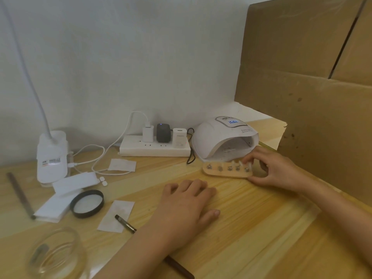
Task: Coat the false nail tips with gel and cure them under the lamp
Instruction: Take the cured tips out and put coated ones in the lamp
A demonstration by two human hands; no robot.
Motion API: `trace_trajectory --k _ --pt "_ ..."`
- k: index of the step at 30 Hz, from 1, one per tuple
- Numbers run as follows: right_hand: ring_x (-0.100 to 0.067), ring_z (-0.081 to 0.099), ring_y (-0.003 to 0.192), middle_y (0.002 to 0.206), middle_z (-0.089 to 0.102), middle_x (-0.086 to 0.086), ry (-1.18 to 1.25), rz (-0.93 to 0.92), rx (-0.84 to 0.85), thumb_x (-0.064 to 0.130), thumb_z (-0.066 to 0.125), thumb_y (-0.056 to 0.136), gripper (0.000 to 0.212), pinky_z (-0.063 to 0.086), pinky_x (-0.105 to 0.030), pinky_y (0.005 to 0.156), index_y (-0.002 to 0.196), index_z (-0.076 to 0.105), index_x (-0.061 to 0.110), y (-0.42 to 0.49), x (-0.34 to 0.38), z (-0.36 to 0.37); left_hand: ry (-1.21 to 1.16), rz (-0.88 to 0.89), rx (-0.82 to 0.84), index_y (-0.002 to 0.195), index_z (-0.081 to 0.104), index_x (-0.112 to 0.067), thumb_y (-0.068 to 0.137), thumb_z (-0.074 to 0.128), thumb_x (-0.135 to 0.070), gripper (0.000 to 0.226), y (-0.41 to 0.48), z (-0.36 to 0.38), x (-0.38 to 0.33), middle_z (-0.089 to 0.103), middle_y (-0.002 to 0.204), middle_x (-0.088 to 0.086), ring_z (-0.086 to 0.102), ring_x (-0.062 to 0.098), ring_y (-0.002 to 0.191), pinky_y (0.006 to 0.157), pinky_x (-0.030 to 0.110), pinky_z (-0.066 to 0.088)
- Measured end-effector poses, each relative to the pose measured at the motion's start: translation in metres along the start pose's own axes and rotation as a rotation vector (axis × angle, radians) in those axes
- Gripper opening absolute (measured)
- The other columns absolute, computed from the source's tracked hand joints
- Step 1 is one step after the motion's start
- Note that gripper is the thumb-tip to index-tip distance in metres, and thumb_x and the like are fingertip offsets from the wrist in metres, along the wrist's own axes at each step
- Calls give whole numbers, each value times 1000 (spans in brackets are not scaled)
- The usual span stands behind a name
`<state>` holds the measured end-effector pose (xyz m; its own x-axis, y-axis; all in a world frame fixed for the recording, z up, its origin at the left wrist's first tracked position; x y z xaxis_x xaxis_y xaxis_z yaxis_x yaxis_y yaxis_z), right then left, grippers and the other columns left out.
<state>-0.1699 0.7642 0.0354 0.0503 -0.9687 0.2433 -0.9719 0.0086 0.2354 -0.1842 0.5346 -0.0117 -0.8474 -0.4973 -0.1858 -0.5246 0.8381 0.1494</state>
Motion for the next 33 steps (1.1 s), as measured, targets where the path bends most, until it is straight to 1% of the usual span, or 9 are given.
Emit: trace_trajectory --k 3,7,10,12,19,22,24,27,33 --pt "-1 53 81 103 53 23 -99 98 -94 43 75 75 38 34 -19 55 107 55 50 -11 -28 -15 -3 4 -5 151 18 -44 98 23 -62 56 0 0 0 21 154 -18 17 7 142 115 40 13" --pt "-4 53 73 94 58 11 52 249 -198 21 82 76 30 47 -35 67 94 65 38 -8 -63 -17 -1 -5 -20 149 22 -44 99 26 -61 53 1 1 0 22 153 -19 17 7 141 113 38 12" --pt "4 51 65 89 60 1 177 283 -242 14 83 76 23 39 -20 67 86 68 30 14 -66 -8 -6 -10 -30 147 25 -44 99 27 -61 51 2 1 1 22 152 -20 18 6 140 111 35 11" --pt "2 49 61 89 63 -1 222 324 -243 15 82 79 16 34 -20 64 88 71 22 33 -66 -1 -6 -8 -37 147 25 -44 98 27 -62 52 2 1 1 23 152 -20 19 5 140 110 35 12" --pt "-18 58 87 92 71 -6 362 513 -384 15 80 82 29 36 -27 75 109 72 12 40 -72 8 -16 -6 -46 147 25 -44 99 28 -62 51 1 1 1 23 152 -20 18 4 139 107 32 10" --pt "-20 59 85 100 69 -6 303 459 -640 9 64 91 13 39 -25 69 103 67 14 18 -60 -20 -17 -5 -36 148 26 -43 99 28 -61 52 2 1 1 24 152 -19 19 6 140 108 34 11" --pt "-10 52 73 98 60 3 151 302 -732 21 54 96 10 37 -24 58 102 61 25 16 -31 -46 -12 1 -23 149 24 -43 98 27 -62 54 2 1 1 24 152 -18 19 7 141 111 38 13" --pt "-8 49 79 98 49 7 -131 105 -519 28 48 98 27 31 -24 54 120 63 31 51 13 -54 -8 2 -6 150 22 -43 98 26 -62 55 2 1 1 23 153 -17 18 8 141 112 39 14" --pt "-16 52 88 104 48 3 -244 182 -329 34 45 99 34 34 -30 63 129 60 32 99 21 -47 -6 9 14 150 21 -43 99 25 -62 55 1 0 -1 22 154 -15 18 9 142 114 41 14"
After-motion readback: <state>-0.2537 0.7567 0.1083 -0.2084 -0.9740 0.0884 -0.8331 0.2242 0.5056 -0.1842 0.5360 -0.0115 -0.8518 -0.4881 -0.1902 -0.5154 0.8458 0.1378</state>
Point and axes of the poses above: each hand's wrist, its own y-axis towards the middle knuckle, its own z-axis out of the palm, x = y × z, the point moved 9 cm from there along y, towards the middle knuckle
